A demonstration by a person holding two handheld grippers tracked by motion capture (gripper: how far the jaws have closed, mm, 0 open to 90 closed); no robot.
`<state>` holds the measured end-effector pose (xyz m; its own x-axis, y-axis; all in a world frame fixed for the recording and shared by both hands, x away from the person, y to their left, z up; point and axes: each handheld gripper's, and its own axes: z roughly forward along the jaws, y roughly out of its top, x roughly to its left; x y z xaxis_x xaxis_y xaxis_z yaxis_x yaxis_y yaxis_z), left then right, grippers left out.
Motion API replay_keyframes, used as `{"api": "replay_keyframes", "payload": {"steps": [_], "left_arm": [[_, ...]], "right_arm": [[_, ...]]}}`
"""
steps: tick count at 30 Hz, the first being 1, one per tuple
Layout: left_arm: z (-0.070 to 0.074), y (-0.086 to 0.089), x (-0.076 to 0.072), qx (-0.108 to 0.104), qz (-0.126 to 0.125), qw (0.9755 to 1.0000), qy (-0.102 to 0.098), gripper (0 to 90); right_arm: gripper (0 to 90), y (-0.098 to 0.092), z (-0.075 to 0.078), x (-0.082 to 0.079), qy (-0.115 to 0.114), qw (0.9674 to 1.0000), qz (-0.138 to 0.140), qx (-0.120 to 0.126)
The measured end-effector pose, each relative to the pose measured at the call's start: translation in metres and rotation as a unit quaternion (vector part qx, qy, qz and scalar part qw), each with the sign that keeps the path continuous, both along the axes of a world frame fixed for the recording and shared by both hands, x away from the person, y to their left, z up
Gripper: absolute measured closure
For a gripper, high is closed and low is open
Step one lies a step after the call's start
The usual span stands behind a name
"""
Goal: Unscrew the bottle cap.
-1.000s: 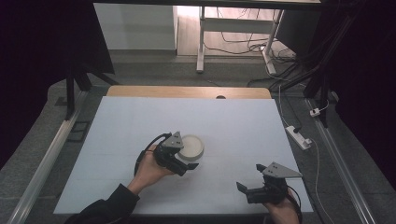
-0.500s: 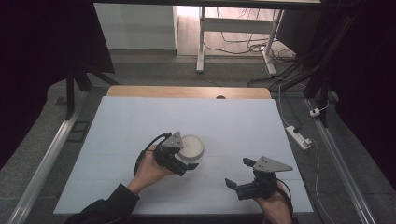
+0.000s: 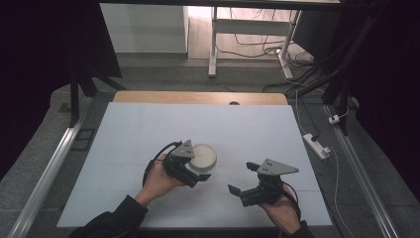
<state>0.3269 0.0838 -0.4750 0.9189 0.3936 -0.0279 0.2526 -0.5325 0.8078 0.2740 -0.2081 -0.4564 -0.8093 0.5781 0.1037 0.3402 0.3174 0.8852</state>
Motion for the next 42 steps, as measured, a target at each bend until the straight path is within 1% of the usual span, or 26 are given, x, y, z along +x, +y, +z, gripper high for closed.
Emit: {"api": "replay_keyframes", "payload": {"steps": [4,6,14,16,19,22,25,28,30,31,36,37,42], "left_arm": [[0.0,0.0,0.0,0.005,-0.004,1.0,-0.001,7.6],[0.0,-0.001,-0.001,0.0,-0.003,1.0,0.0,7.6],[0.0,-0.002,-0.001,-0.001,-0.006,1.0,-0.001,7.6],[0.0,-0.002,-0.002,-0.001,-0.007,1.0,0.0,7.6],[0.0,-0.002,-0.002,0.002,-0.009,1.0,-0.002,7.6],[0.0,-0.003,-0.002,-0.003,-0.009,1.0,0.001,7.6],[0.0,-0.003,-0.002,0.004,-0.015,0.9999,-0.001,7.6],[0.001,-0.003,-0.002,0.007,-0.017,0.9998,-0.002,7.5],[0.001,-0.003,-0.002,0.004,-0.016,0.9999,-0.002,7.6],[0.001,-0.003,-0.002,0.005,-0.017,0.9999,-0.002,7.6],[0.001,-0.003,-0.003,0.003,-0.016,0.9999,-0.002,7.6],[0.001,-0.003,-0.003,0.0,-0.015,0.9999,-0.001,7.6],[0.001,-0.004,-0.004,0.001,-0.016,0.9999,-0.002,7.6]], "right_arm": [[0.0,0.006,0.003,0.005,-0.003,1.0,0.008,0.004],[0.0,0.01,0.005,0.007,-0.004,0.9999,0.01,0.003],[0.0,0.031,0.009,0.016,-0.013,0.9995,0.029,-0.001],[0.0,0.035,0.011,0.018,-0.014,0.9995,0.029,-0.003],[0.0,0.041,0.013,0.022,-0.014,0.9994,0.033,0.001],[0.0,0.048,0.014,0.025,-0.016,0.9992,0.037,0.0],[0.0,0.054,0.015,0.029,-0.017,0.9991,0.038,-0.001],[0.0,0.06,0.016,0.034,-0.015,0.9991,0.04,0.0],[0.0,0.064,0.016,0.037,-0.012,0.999,0.043,0.003],[0.0,0.067,0.016,0.038,-0.01,0.9988,0.047,0.004],[0.0,0.08,0.017,0.042,-0.012,0.9982,0.059,-0.001],[0.0,0.083,0.017,0.043,-0.011,0.9981,0.061,-0.001],[0.0,0.089,0.014,0.046,-0.004,0.9976,0.07,-0.001]]}}
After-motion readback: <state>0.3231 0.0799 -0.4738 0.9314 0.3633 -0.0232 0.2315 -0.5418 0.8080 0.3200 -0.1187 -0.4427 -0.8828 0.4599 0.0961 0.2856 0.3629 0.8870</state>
